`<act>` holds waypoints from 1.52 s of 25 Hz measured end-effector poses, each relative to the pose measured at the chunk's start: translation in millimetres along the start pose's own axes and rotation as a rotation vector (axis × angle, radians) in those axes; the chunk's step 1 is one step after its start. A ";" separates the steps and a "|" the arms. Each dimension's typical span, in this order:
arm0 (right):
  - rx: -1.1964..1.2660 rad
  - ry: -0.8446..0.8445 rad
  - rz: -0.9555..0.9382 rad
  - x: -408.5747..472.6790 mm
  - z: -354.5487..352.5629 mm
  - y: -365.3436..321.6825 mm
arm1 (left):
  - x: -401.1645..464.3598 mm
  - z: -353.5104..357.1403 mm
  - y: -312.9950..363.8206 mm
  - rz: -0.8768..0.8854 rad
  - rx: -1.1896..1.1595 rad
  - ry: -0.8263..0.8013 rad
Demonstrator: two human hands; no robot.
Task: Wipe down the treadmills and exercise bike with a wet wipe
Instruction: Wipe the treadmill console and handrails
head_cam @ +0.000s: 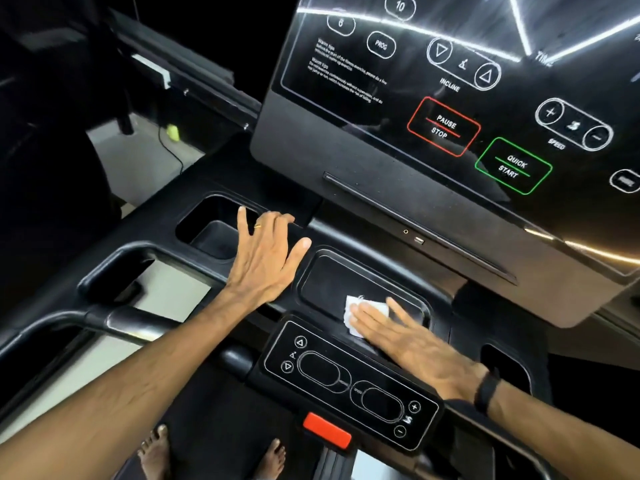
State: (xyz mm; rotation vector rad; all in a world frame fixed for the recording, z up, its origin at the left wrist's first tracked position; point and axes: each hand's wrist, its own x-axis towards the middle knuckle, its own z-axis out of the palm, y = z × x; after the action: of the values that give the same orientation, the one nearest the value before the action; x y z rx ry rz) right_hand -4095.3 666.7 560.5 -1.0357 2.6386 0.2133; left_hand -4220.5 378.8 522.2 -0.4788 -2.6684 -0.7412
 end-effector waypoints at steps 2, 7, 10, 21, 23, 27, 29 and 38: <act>0.036 -0.034 -0.004 7.6 -12.2 17.3 | 0.1 0.6 -0.9 -0.029 0.012 -0.005; 0.109 0.018 -0.051 51.8 -21.4 0.1 | 1.0 -0.4 -0.4 -0.098 0.005 -0.002; 0.090 -0.002 -0.106 68.1 -29.0 11.0 | 1.8 0.6 0.9 -0.141 -0.003 0.018; 0.242 0.061 0.014 94.8 -33.2 2.2 | 4.4 0.5 -0.6 -0.185 0.012 0.032; 0.240 0.073 -0.007 92.0 -30.4 -8.7 | 4.9 -0.6 0.2 -0.176 0.000 0.033; 0.345 0.073 -0.083 45.3 -22.5 -14.4 | 7.2 2.2 -1.9 -0.111 0.017 -0.025; 0.387 0.077 -0.024 25.6 -16.3 -10.1 | 6.7 2.4 -4.1 -0.070 0.018 -0.047; 0.185 0.317 0.104 30.3 2.3 -14.2 | 7.0 -3.5 -4.4 0.099 -0.055 -0.142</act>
State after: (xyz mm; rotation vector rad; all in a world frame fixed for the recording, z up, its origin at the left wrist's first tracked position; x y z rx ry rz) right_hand -4106.2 637.5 548.0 -0.9382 2.9277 -0.1875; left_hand -4227.8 374.9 525.9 -0.6963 -2.7363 -0.7800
